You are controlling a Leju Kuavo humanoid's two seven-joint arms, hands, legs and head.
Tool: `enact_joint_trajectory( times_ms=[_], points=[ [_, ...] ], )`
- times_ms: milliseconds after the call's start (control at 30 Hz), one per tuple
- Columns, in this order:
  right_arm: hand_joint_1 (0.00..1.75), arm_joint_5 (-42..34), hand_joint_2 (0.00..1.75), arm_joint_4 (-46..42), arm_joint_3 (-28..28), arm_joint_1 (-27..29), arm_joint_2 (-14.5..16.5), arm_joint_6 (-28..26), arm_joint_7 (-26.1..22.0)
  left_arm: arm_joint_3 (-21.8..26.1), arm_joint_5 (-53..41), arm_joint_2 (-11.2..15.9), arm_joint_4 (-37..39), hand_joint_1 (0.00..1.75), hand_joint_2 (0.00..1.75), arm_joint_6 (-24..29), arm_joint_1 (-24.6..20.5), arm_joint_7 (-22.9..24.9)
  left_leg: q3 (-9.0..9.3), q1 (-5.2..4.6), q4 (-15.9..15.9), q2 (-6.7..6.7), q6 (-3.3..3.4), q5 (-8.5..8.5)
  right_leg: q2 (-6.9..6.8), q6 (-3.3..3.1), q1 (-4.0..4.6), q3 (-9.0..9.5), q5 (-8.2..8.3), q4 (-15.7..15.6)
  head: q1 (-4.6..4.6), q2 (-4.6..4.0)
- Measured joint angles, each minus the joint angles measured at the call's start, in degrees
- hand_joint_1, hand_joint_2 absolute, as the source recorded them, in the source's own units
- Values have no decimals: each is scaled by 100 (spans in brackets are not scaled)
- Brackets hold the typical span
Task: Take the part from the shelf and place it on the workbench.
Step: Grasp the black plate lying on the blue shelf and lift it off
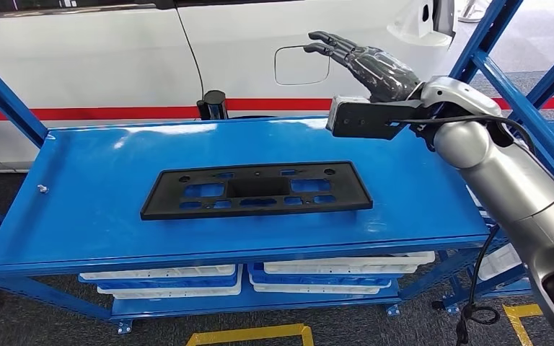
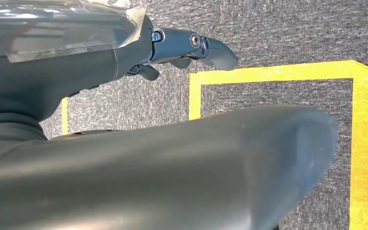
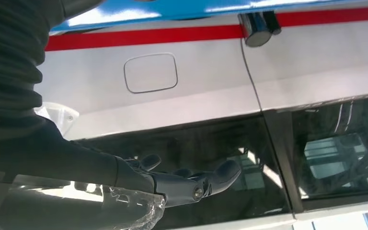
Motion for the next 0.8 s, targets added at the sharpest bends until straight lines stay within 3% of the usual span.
enact_joint_trajectory(
  times_ms=[433,800],
  points=[
    [0,-928,175,-598,591,440,-657,323,251,91,61,5,0,0,0,52,11,-92,-1,-5,0,1,-1,-1,0,1,-2,2,1,-2,1,0],
    [0,-1111,175,-653,1132,605,-788,398,387,103,-7,5,0,0,0,48,6,-95,-2,-3,-1,0,-1,-1,0,0,-1,1,0,0,1,0]
  ],
)
